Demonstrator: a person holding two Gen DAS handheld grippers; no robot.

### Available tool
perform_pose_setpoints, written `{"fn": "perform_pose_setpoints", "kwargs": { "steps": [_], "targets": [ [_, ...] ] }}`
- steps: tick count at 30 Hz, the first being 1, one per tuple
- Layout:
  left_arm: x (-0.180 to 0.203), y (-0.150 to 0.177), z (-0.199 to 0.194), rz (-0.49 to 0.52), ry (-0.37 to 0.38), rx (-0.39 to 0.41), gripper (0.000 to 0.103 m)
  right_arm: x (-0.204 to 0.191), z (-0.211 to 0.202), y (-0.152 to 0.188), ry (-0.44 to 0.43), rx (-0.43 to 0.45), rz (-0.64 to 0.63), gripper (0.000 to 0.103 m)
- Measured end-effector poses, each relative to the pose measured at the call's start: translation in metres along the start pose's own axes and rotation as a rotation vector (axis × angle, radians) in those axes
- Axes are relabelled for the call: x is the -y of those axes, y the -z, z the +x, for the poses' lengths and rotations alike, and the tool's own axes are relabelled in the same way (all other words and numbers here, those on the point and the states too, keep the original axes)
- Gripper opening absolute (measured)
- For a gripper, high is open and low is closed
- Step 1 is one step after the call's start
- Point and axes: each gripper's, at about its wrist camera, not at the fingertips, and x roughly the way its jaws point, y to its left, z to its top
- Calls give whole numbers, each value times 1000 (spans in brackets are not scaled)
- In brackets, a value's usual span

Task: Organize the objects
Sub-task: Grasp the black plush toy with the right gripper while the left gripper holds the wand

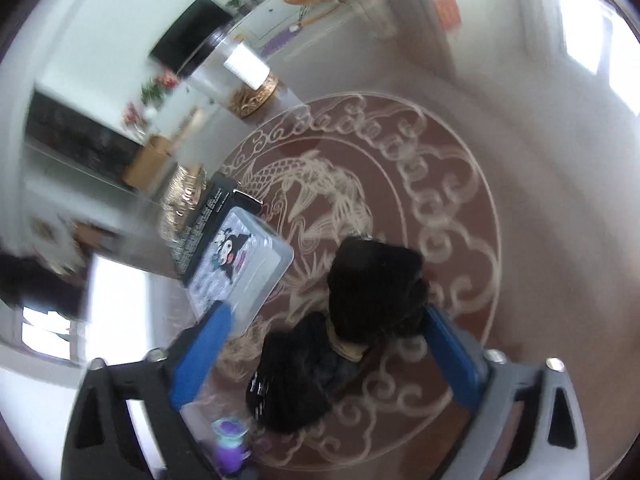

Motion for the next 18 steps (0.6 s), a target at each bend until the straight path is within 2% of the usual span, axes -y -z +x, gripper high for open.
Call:
{"fn": "perform_pose_setpoints", "kwargs": {
  "steps": [1,2,3,5,8,11,13,14,15,16,18],
  "targets": [
    [0,0,0,1,0,0,103,-9,3,3,32,-1,-84,64],
    [0,0,-2,1,0,0,103,-19,6,10,52,-8,-189,45],
    [0,0,-2,0,-1,0,103,-24,6,18,77,-6,-264,40],
    [0,0,-2,0,-1,1,103,-24,1,33,85,-6,-364,35],
    [0,0,-3,-1,-1,1,103,-8,-16,64,45,-3,-503,35],
    [1,0,-3,-2,-1,2,103,16,-35,98,49,55,-600,35],
    [0,0,-3,-2,-1,2,103,28,-42,109,48,98,-584,38],
    [0,0,-3,-2,-1,1,103,34,-43,113,50,115,-563,57],
    [1,0,-3,-1,-1,0,103,39,-44,114,50,133,-539,69],
    [0,0,-3,-1,2,0,103,43,-45,116,45,159,-512,74],
    [1,0,-3,10,10,-11,103,42,-47,119,66,202,-508,76]
  ]
}}
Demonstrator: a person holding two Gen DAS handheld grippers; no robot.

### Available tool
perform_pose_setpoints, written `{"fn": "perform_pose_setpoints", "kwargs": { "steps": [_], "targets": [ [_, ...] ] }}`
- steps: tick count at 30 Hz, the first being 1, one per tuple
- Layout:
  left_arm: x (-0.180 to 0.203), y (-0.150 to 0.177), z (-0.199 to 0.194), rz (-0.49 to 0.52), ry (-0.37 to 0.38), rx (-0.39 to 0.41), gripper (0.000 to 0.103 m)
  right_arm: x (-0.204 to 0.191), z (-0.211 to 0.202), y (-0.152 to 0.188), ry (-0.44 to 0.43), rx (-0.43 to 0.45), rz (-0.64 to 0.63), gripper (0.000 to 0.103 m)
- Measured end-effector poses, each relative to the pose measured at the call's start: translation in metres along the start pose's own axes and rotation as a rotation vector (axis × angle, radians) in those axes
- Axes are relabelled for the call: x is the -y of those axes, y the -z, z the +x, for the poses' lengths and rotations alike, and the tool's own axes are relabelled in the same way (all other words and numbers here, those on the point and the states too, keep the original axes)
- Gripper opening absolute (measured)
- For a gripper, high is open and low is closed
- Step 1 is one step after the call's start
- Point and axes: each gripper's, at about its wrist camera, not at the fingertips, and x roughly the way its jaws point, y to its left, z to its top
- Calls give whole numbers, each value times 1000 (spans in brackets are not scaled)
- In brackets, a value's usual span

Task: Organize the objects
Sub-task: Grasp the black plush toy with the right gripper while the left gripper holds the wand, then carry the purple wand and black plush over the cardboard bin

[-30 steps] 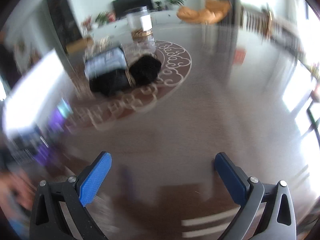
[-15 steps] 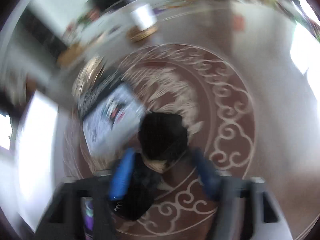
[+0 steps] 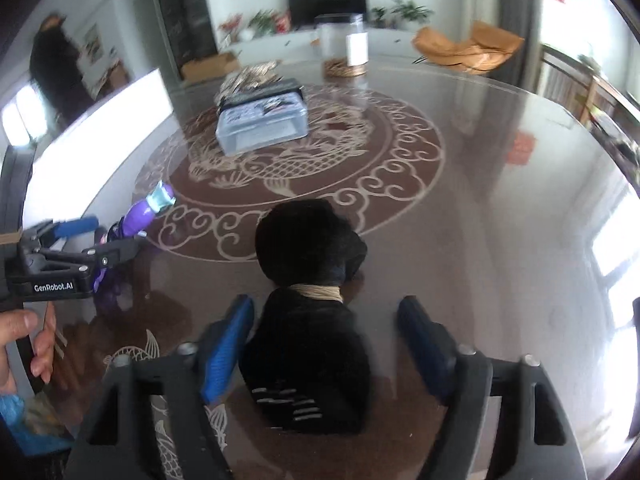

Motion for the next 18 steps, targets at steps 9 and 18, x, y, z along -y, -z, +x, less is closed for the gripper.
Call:
{"fn": "perform_pose_setpoints", "kwargs": {
  "steps": [9,18],
  "targets": [
    [32,-20,8,256,145,-91,97,6,-7,3,7,8,40,85],
    [14,9,-29,156,231,58,18,11,-11,8,-13,3,55,85]
  ]
}}
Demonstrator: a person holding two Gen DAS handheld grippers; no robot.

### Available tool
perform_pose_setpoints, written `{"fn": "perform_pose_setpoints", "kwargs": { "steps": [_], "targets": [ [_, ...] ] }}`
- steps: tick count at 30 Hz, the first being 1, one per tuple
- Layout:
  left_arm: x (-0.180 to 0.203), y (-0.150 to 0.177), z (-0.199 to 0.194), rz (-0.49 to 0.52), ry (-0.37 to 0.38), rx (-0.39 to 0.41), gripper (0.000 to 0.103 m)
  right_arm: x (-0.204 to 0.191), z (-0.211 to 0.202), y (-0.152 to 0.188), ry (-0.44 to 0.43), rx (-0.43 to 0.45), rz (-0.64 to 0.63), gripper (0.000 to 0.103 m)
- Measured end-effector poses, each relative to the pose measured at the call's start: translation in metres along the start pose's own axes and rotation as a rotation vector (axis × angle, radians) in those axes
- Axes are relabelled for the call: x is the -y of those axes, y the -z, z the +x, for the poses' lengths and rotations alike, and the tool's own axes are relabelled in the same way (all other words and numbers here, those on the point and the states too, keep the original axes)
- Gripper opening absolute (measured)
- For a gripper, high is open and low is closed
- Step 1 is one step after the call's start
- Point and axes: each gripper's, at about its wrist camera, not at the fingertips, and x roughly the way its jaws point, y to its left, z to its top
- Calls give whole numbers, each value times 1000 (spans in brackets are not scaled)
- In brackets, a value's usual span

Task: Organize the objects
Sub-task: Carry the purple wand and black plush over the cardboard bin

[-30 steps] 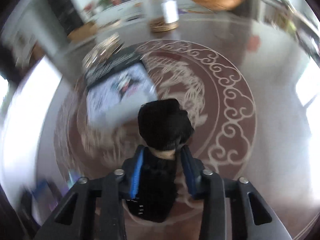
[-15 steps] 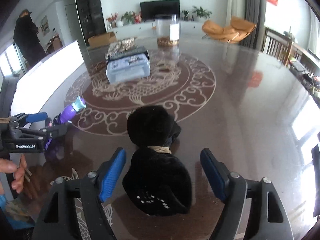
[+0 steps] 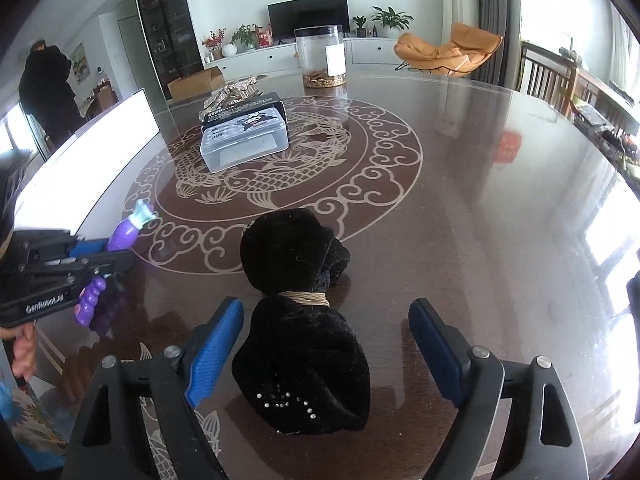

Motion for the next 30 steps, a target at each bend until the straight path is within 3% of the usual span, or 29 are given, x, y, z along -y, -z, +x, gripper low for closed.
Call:
{"fn": "perform_pose_setpoints", "kwargs": {
  "steps": [3,6,7,8,9,12,14,18,23,27,30],
  "targets": [
    [5,22,-24,5,19,69,18,-2,5,-4,-52,-45,-12,89],
    [9,40,-51,19,41,142,18,-7,13,-19,-97,-146,6,92],
    [8,44,-62,13,53,168,18,-10,14,-24,-111,-165,12,84],
    [8,47,-71,4,65,190,18,-13,13,-27,-105,-172,6,69],
    [6,49,-83,-6,79,217,17,-18,16,-29,-49,-201,-23,28],
    [1,51,-115,-23,97,296,17,-30,12,-28,3,-217,-66,29],
    [-7,53,-140,-48,109,352,17,-40,2,-26,-16,-206,-67,28],
    [-31,54,-193,-127,101,456,17,-92,-43,-42,-100,-120,-140,29],
    [-84,64,-263,-216,-11,559,17,-181,-98,-79,-274,13,-244,29],
    [-147,79,-293,-330,-187,527,17,-268,-115,-104,-487,65,-294,29],
    [-190,87,-282,-417,-305,374,19,-332,-96,-106,-615,27,-312,31]
  ]
}}
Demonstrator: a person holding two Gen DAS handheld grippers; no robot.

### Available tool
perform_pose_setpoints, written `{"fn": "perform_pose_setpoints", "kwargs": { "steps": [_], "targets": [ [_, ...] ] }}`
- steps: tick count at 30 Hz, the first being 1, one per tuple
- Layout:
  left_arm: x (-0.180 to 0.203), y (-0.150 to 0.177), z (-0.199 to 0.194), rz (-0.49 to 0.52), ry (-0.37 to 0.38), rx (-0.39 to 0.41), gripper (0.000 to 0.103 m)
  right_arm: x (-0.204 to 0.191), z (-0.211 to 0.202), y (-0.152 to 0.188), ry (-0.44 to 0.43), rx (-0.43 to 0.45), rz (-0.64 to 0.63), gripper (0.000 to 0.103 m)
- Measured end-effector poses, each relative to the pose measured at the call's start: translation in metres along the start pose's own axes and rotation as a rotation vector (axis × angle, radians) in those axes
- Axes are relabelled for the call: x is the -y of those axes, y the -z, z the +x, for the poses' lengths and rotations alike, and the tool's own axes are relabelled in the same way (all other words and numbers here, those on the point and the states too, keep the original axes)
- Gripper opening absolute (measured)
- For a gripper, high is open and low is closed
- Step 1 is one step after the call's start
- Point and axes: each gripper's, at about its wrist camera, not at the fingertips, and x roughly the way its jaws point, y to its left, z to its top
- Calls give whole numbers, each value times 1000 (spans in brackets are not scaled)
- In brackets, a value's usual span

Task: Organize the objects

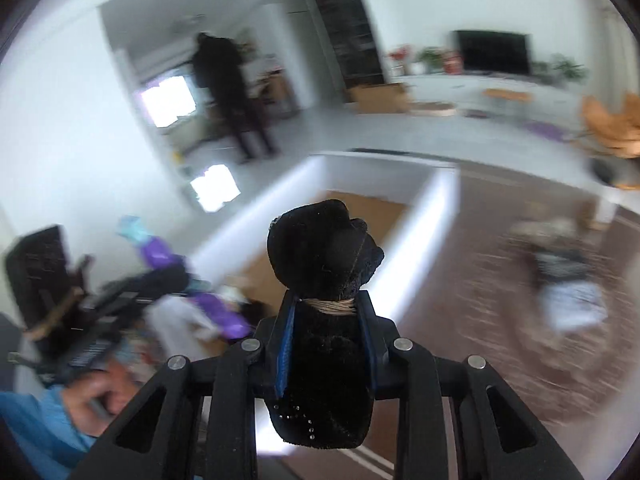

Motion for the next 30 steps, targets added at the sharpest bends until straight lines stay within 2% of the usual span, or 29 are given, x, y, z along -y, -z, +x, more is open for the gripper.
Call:
{"fn": "perform_pose_setpoints", "kwargs": {
  "steps": [1,2,3,4,5,7,10,11,12,14,16,18,21,24,26,30],
  "targets": [
    [-14,2,19,-7,-80,-93,25,-4,18,-1,-23,-20,4,42],
    [-25,5,35,-14,-133,-168,48,-6,41,0,-51,-69,20,56],
    [-35,10,53,-28,-186,-246,63,-5,61,2,-69,-127,48,82],
    [-46,17,67,-54,-247,-312,74,-1,76,8,-69,-166,86,86],
    [-52,21,70,-76,-268,-320,75,2,81,13,-61,-171,107,86],
    [-54,27,61,-131,-226,-273,75,10,70,25,-52,-131,128,86],
    [-41,25,52,-142,-177,-200,75,30,22,41,4,-12,107,88],
    [-32,24,50,-124,-167,-183,75,38,6,47,38,22,97,91],
    [-20,20,48,-101,-153,-166,75,50,-10,55,91,56,91,100],
    [13,14,45,-53,-87,-134,75,84,-34,76,201,93,107,103],
    [61,11,50,-2,19,-125,78,130,-51,112,334,72,172,103],
    [106,14,50,59,150,-149,84,180,-59,157,496,0,275,103],
    [184,34,58,152,382,-238,88,225,-85,201,630,-36,370,103],
    [242,63,79,198,509,-355,89,239,-107,225,710,-29,362,103],
    [264,82,100,236,504,-398,89,247,-119,230,728,-18,364,103],
    [290,118,159,335,297,-482,88,256,-125,235,722,1,428,103]
  ]
}}
